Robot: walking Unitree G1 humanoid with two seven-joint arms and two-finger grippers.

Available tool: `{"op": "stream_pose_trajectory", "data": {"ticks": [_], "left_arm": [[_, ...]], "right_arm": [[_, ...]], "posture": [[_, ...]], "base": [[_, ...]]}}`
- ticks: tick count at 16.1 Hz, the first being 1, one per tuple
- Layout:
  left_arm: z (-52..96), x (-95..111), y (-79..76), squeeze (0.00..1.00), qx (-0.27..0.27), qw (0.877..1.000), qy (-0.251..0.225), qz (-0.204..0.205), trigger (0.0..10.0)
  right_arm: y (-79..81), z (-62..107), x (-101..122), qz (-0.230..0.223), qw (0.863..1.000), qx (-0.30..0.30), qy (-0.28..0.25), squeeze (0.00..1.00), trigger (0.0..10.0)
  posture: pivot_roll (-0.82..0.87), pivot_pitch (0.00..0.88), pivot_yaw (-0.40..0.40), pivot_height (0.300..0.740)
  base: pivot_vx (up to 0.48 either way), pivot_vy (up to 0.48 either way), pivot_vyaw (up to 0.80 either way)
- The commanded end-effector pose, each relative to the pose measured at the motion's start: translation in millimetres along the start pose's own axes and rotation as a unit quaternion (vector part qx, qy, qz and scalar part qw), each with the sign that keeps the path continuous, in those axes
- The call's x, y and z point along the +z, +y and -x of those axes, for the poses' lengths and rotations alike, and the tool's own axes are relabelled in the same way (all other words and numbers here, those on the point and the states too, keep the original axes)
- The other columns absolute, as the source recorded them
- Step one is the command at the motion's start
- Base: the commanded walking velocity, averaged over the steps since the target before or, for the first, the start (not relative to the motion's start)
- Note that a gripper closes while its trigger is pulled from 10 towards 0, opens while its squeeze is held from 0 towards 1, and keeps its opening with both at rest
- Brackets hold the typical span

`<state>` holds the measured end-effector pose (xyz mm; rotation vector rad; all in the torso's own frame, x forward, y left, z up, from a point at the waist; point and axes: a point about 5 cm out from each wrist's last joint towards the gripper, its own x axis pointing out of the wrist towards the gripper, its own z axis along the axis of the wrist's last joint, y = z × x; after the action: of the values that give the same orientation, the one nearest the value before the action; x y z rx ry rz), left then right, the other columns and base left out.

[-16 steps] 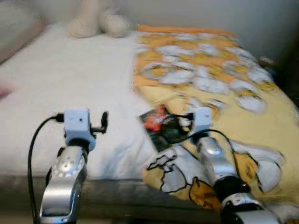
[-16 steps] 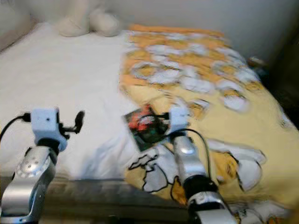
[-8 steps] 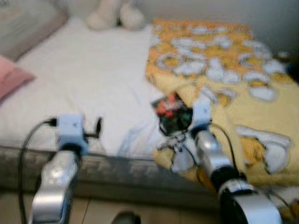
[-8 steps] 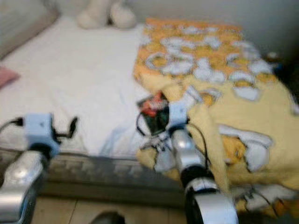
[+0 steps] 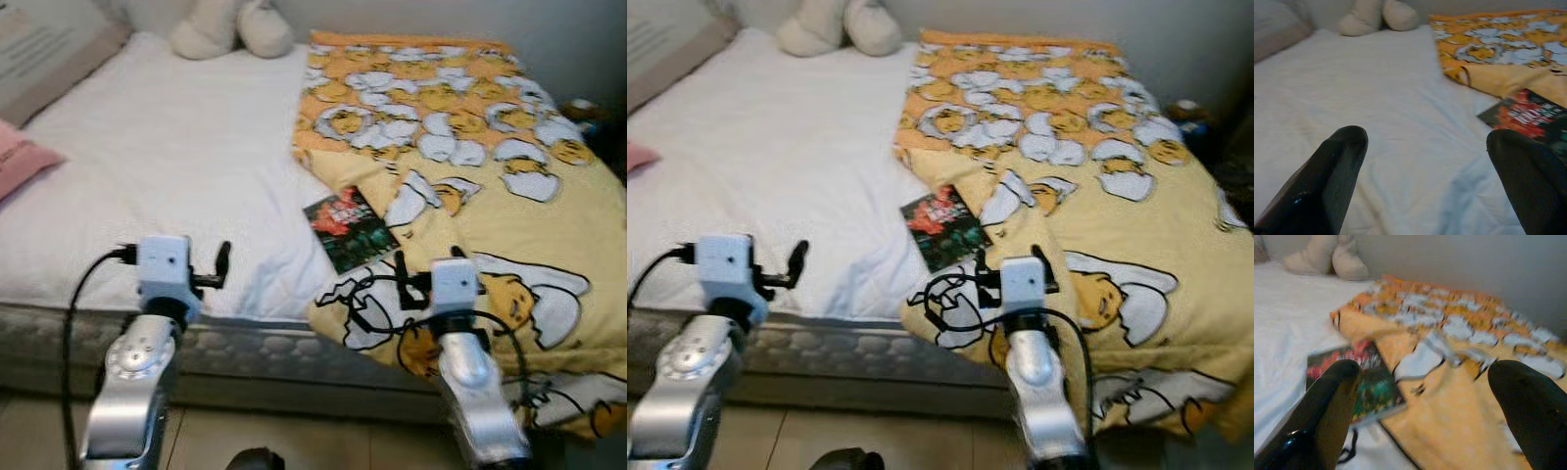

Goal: Clean up the room

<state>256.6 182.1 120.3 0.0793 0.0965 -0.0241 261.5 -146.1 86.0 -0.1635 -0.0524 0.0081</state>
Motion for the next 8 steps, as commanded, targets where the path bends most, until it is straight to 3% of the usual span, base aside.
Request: {"op": "stream_pose_trajectory", "data": {"ticks": [1,3,4,6,8], "left_arm": [[-1.6,2.5,-2.6,0.0,-0.011,1.0,-0.007,0.0,10.0],[2.5,7.8,-10.4,0.0,-0.031,0.999,-0.018,0.0,10.0],[1.2,19.6,-25.3,0.0,-0.065,0.996,-0.051,0.015,10.0],[-4.8,29.5,-37.4,0.0,-0.091,0.993,-0.075,0.02,10.0],[-6.0,24.0,-34.9,0.0,-0.088,0.994,-0.064,0.019,10.0]], "right_arm": [[0.4,2.9,19.9,-0.014,0.999,0.016,-0.026,0.0,10.0],[-2.8,16.3,25.6,-0.019,0.999,0.023,-0.023,0.0,10.0],[-5.0,21.9,20.4,-0.014,1.0,0.01,-0.005,0.0,10.0],[-8.8,12.5,19.5,-0.009,1.0,-0.011,0.004,0.0,10.0],[-11.9,4.7,19.2,-0.01,1.0,-0.011,0.013,0.0,10.0]], "posture": [[0.03,0.0,0.011,0.74],[0.01,0.0,0.01,0.74],[0.0,0.0,0.008,0.74],[-0.01,0.0,0.009,0.74],[-0.01,0.0,0.012,0.74]], "base": [[0.0,0.0,0.0],[0.0,0.0,0.0],[0.0,0.0,0.0],[0.48,0.0,0.0],[0.48,0.0,0.0]]}}
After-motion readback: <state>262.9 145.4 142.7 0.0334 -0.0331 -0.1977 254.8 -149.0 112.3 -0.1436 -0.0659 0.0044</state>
